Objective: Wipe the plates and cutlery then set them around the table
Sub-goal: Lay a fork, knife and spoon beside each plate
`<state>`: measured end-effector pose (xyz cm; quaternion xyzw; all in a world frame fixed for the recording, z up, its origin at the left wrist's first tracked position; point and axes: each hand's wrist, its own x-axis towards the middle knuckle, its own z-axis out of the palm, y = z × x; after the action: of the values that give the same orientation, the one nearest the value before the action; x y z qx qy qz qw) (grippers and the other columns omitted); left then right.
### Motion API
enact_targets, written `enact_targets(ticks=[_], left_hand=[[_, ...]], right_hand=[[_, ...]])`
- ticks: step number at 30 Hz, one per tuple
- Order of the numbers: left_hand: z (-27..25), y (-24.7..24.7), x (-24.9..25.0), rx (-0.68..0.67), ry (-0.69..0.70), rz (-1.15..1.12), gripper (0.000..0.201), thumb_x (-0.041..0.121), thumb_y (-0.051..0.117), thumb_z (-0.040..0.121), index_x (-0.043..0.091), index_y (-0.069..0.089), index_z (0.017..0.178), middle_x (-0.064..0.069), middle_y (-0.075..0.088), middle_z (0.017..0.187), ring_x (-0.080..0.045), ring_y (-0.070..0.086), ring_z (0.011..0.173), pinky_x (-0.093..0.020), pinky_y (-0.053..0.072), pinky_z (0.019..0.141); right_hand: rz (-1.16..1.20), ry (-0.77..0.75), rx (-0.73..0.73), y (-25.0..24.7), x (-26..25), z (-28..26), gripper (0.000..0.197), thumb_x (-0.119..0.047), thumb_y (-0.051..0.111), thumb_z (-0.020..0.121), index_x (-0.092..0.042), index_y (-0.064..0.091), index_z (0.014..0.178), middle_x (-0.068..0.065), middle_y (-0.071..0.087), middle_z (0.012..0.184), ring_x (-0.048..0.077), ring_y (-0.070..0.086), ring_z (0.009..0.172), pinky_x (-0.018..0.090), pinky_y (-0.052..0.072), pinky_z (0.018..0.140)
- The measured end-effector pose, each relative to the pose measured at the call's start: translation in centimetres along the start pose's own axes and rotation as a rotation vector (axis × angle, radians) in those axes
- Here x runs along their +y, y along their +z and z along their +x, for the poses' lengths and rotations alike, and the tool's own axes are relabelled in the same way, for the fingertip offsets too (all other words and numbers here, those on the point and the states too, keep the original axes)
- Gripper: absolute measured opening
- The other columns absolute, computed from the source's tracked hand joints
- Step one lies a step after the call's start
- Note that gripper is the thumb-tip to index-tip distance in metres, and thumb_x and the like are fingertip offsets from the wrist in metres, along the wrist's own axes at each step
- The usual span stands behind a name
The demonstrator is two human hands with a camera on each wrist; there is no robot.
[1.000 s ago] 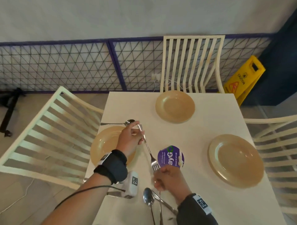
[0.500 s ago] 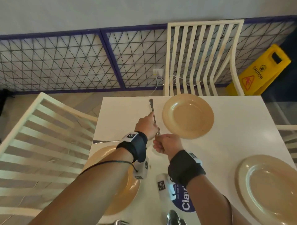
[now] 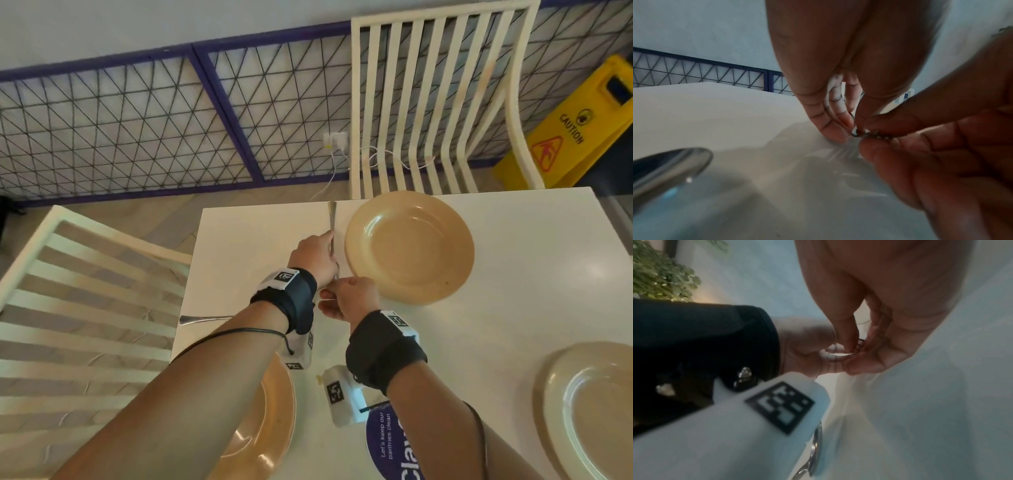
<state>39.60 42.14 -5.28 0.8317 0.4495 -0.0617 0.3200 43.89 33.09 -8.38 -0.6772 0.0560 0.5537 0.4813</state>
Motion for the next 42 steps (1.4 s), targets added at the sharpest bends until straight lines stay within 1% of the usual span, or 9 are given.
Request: enact_targets(ticks=[4, 9, 19, 24, 29, 33, 34, 38, 42], left_hand=[[0.0, 0.4, 0.3, 0.017, -0.009, 0.031, 0.058, 0.014, 0.055, 0.096, 0.026, 0.042, 0.151, -0.009, 0.064, 0.121, -0.032, 0.063, 0.111, -0.043, 0.052, 0.100], [-0.1, 0.7, 0.5, 0.016, -0.030, 0.064, 0.060, 0.014, 0.054, 0.095, 0.024, 0.039, 0.152, -0.010, 0.059, 0.122, -0.033, 0.060, 0.113, -0.043, 0.050, 0.099], [-0.4, 1.2, 0.2, 0.030, -0.036, 0.099, 0.059, 0.016, 0.053, 0.097, 0.023, 0.036, 0.153, -0.013, 0.055, 0.129, -0.035, 0.055, 0.120, -0.042, 0.045, 0.100], [-0.2, 1.2, 0.2, 0.021, -0.034, 0.117, 0.058, 0.015, 0.055, 0.095, 0.023, 0.038, 0.151, -0.012, 0.055, 0.126, -0.035, 0.056, 0.118, -0.041, 0.046, 0.097], [-0.4, 0.9, 0.2, 0.009, -0.026, 0.117, 0.056, 0.016, 0.055, 0.096, 0.023, 0.039, 0.149, -0.012, 0.055, 0.124, -0.035, 0.056, 0.117, -0.042, 0.046, 0.098], [-1.7, -0.1, 0.6, 0.043, 0.002, 0.088, 0.036, 0.014, 0.054, 0.093, 0.021, 0.051, 0.128, -0.006, 0.052, 0.103, -0.035, 0.059, 0.105, -0.043, 0.051, 0.091], [-2.5, -0.5, 0.7, 0.056, 0.003, 0.068, 0.034, 0.013, 0.053, 0.093, 0.022, 0.052, 0.125, -0.006, 0.052, 0.102, -0.036, 0.059, 0.104, -0.043, 0.051, 0.091], [-6.3, -1.1, 0.8, 0.110, 0.053, -0.007, 0.045, 0.016, 0.048, 0.099, 0.024, 0.053, 0.143, -0.011, 0.058, 0.117, -0.034, 0.057, 0.110, -0.040, 0.045, 0.098], [-11.7, 0.7, 0.2, 0.155, 0.123, -0.106, 0.036, 0.018, 0.052, 0.100, 0.022, 0.063, 0.135, -0.004, 0.065, 0.120, -0.021, 0.062, 0.108, -0.038, 0.051, 0.099]], right_hand=[[-0.002, 0.014, -0.023, -0.2, 0.2, 0.4, 0.013, -0.006, 0.064, 0.092, -0.003, 0.065, 0.080, 0.008, 0.068, 0.064, 0.025, 0.067, 0.056, 0.034, 0.057, 0.059], [-0.025, 0.013, -0.033, -0.3, 0.1, 0.3, 0.018, -0.005, 0.058, 0.096, -0.005, 0.062, 0.078, 0.010, 0.067, 0.067, 0.023, 0.066, 0.055, 0.027, 0.054, 0.048], [-0.063, 0.001, -0.027, -0.1, 0.3, 0.2, 0.019, 0.002, 0.049, 0.097, 0.001, 0.061, 0.082, 0.015, 0.066, 0.072, 0.026, 0.066, 0.059, 0.032, 0.057, 0.051], [-0.063, 0.010, -0.036, -0.4, -0.1, 0.0, 0.018, 0.001, 0.050, 0.098, 0.000, 0.060, 0.083, 0.014, 0.065, 0.072, 0.024, 0.065, 0.060, 0.026, 0.055, 0.043], [-0.060, 0.038, -0.069, -0.9, -0.2, -0.5, 0.009, -0.003, 0.061, 0.093, 0.001, 0.062, 0.085, 0.013, 0.066, 0.073, 0.026, 0.066, 0.063, 0.033, 0.060, 0.057], [-0.087, -0.007, -0.095, -2.2, 0.5, -2.1, 0.020, -0.017, 0.072, 0.090, 0.001, 0.064, 0.095, 0.013, 0.069, 0.081, 0.027, 0.069, 0.068, 0.037, 0.062, 0.069], [-0.104, -0.019, -0.102, -2.8, 0.7, -3.0, 0.020, -0.018, 0.072, 0.090, 0.000, 0.064, 0.095, 0.013, 0.070, 0.082, 0.026, 0.069, 0.069, 0.036, 0.062, 0.070], [-0.201, -0.128, -0.103, -6.6, 1.8, -7.8, 0.017, -0.021, 0.071, 0.091, -0.005, 0.069, 0.095, 0.014, 0.074, 0.088, 0.024, 0.070, 0.070, 0.034, 0.062, 0.071], [-0.278, -0.238, -0.084, -12.0, 4.4, -13.0, 0.012, -0.021, 0.067, 0.093, -0.011, 0.072, 0.097, 0.009, 0.075, 0.089, 0.021, 0.071, 0.072, 0.032, 0.061, 0.072]])
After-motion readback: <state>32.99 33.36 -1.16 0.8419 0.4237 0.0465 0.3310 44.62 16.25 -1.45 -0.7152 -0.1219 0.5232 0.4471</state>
